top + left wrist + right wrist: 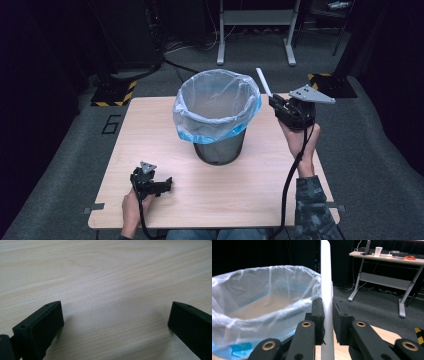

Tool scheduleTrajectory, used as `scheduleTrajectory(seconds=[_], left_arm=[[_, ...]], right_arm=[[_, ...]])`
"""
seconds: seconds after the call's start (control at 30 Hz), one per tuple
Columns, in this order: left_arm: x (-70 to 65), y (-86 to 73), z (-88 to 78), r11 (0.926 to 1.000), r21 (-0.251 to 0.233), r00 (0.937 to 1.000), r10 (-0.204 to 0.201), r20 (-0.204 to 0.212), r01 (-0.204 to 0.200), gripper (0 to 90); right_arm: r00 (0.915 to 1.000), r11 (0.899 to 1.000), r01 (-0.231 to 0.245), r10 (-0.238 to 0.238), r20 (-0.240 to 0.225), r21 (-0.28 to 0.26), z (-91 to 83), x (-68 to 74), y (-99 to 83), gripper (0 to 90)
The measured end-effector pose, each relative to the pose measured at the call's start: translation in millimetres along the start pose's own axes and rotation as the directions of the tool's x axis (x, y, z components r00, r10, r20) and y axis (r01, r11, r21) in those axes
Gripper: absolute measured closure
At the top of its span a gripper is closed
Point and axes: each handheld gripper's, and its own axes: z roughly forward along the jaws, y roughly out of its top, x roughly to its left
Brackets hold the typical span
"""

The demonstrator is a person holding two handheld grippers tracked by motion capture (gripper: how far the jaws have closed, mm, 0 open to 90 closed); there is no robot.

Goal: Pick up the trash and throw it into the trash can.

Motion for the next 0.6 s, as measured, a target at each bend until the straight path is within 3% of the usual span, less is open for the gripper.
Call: scheduleTrajectory(seconds=[0.6], left_arm=[[0.1, 0.0, -0.1, 1.0, 0.001, 1.0, 0.002, -0.001, -0.002, 0.0]], right_arm=[[0.9982, 0.998, 0.051, -0.052, -0.03, -0.031, 13.3, 19.2, 37.8, 79.6]])
